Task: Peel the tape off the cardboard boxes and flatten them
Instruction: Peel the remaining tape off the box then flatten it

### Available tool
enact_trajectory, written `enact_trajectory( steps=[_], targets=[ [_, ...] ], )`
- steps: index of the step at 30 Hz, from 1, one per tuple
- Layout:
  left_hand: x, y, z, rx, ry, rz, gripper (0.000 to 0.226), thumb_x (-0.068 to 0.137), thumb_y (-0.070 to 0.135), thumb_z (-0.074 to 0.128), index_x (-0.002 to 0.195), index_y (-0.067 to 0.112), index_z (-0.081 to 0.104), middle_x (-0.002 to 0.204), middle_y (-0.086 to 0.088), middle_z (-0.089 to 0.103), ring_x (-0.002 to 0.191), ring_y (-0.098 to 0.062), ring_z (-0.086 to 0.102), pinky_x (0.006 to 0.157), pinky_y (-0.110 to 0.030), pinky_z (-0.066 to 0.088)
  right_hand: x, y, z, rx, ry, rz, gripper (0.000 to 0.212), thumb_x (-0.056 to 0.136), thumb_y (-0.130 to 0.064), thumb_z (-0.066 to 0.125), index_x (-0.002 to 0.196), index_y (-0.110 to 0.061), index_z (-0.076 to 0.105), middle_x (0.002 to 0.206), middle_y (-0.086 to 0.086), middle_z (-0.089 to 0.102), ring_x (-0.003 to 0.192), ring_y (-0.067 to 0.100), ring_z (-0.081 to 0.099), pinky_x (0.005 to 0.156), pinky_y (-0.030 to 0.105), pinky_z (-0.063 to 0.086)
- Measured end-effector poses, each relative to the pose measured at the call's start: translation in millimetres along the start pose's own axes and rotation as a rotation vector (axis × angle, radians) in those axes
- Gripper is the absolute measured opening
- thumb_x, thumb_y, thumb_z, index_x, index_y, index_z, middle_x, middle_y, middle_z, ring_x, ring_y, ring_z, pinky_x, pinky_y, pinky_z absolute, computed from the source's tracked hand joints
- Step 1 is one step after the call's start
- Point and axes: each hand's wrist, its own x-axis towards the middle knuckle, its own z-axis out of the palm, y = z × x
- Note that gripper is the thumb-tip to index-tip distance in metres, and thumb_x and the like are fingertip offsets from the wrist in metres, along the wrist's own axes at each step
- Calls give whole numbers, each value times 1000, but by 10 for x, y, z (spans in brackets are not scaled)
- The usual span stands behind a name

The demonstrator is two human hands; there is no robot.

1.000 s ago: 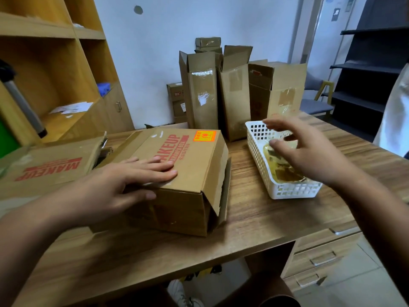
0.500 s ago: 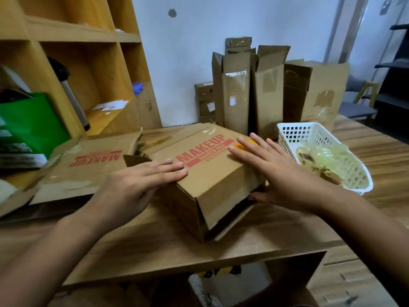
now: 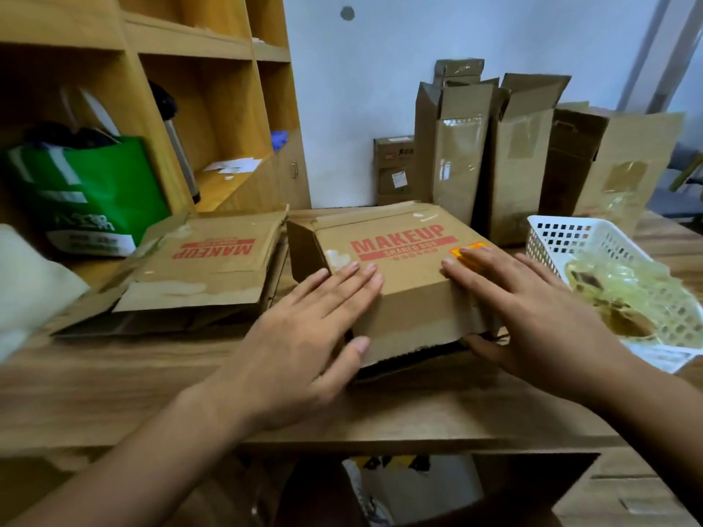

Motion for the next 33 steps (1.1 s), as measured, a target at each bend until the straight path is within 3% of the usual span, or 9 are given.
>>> enact_trajectory(
  steps=[3,8,12,15,18,21,23,28,33],
  targets=[
    [-18,7,91,47,-11,-27,80,100,71,23,162,23,11,169,6,11,154,-4,3,126,-36,15,22,-27,-2,12,-33,-16,88,79,-53,64,157,-28,30,158,4,39,146,28,38,119,49,30],
    [-23,-49,91,40,-20,-42,95,89,84,30,162,25,14,168,8,15,154,-4,8,125,-34,13,-2,6,-104,190,-28,1,79,81,-66,56,150,-32,44,156,-5,41,139,22,46,111,47,42],
    [4,-54,53,10,54,-41,79,96,76,29,157,26,31,161,8,34,150,-4,25,123,-29,15,-42,93,-179,351,-59,42,70,85,-77,51,146,-44,46,153,-26,39,141,9,42,108,47,48],
    [47,-69,47,-82,97,-51,70,100,70,28,153,26,40,155,10,43,146,-2,34,120,-28,27,-48,130,-188,407,-12,63,65,85,-79,47,140,-45,54,148,-28,45,139,0,43,109,45,46],
    [81,-73,52,-128,135,-59,66,101,67,29,150,25,47,151,10,49,142,-2,40,118,-29,34,-96,63,-159,408,110,70,62,91,-67,49,143,-33,54,152,-17,45,142,8,42,110,46,45],
    [99,-100,41,-230,164,-116,65,100,66,30,146,26,52,147,10,53,139,0,43,116,-28,37,-284,-94,-117,366,380,52,48,97,-34,56,139,-10,56,145,7,51,137,24,48,112,40,40],
    [107,-136,43,-282,178,-150,64,99,67,31,144,28,54,145,11,54,138,1,44,115,-27,38,-464,-236,-21,406,473,40,38,96,-18,55,132,-6,57,135,12,56,129,27,53,110,39,41],
    [126,-177,79,-367,205,-185,60,98,66,34,139,30,58,140,15,56,135,4,45,111,-16,38,-692,-466,316,431,303,-13,40,95,-17,49,132,-7,63,141,8,56,138,25,49,109,45,43],
    [154,-182,70,-424,225,-223,59,96,70,34,134,35,61,136,14,61,132,2,51,107,-18,43,-480,-500,429,273,71,48,53,100,-38,42,147,-15,50,152,-1,48,147,16,35,123,37,23]
  ],
)
